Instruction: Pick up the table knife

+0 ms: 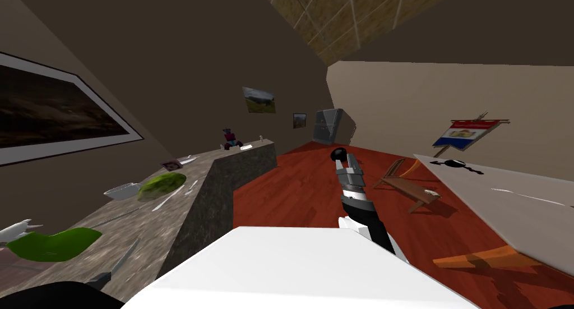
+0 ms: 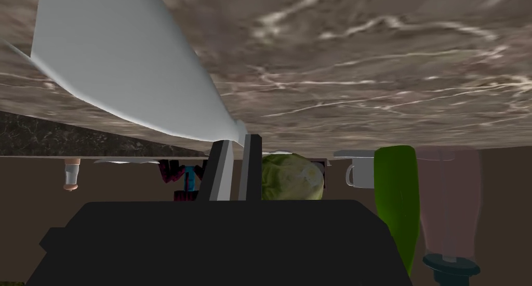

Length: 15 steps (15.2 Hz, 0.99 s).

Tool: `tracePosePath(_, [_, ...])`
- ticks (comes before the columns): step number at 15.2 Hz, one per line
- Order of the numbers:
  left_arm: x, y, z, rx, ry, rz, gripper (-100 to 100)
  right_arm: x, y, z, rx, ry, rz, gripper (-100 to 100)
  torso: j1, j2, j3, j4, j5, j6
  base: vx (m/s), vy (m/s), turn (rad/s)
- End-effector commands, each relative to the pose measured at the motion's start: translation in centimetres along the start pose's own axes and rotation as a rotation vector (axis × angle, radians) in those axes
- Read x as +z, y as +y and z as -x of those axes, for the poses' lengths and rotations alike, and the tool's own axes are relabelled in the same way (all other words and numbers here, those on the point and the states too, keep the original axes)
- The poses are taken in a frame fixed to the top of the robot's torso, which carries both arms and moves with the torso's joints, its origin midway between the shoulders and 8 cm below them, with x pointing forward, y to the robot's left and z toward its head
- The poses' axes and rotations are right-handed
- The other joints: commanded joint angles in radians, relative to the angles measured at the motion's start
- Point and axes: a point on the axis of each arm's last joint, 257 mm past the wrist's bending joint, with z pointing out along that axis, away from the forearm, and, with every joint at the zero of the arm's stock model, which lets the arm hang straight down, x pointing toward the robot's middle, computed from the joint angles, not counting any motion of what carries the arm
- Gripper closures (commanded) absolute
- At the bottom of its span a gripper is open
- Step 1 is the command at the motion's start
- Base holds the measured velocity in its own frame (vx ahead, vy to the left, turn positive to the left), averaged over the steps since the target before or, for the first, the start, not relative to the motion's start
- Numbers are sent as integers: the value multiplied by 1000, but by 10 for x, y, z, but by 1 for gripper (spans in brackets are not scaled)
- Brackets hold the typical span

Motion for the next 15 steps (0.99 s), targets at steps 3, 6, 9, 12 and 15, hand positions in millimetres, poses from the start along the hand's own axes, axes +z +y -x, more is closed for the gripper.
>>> tracePosePath(3, [4, -12, 2, 3, -3, -19, 100, 0, 0, 0, 0, 0, 0, 0, -1, -2, -1, -1, -1, -1, -5, 2, -28])
tracePosePath(6, [16, -25, 21, 29, -1, -15, 100, 0, 0, 0, 0, 0, 0, 0, -1, 0, 0, -1, -1, -3, -45, 15, 201])
tracePosePath(9, [24, -46, 22, 31, -4, -49, 100, 0, 0, 0, 0, 0, 0, 0, -1, -1, -1, -1, 0, 0, -16, 13, -3])
tracePosePath(12, [35, -68, 38, 57, -2, -61, 100, 0, 0, 0, 0, 0, 0, 0, -1, -3, -2, -1, -2, 0, -23, 19, 126])
tracePosePath(15, [39, -82, 39, 58, -4, -77, 100, 0, 0, 0, 0, 0, 0, 0, -1, -1, -1, -1, -1, 0, -29, 16, 63])
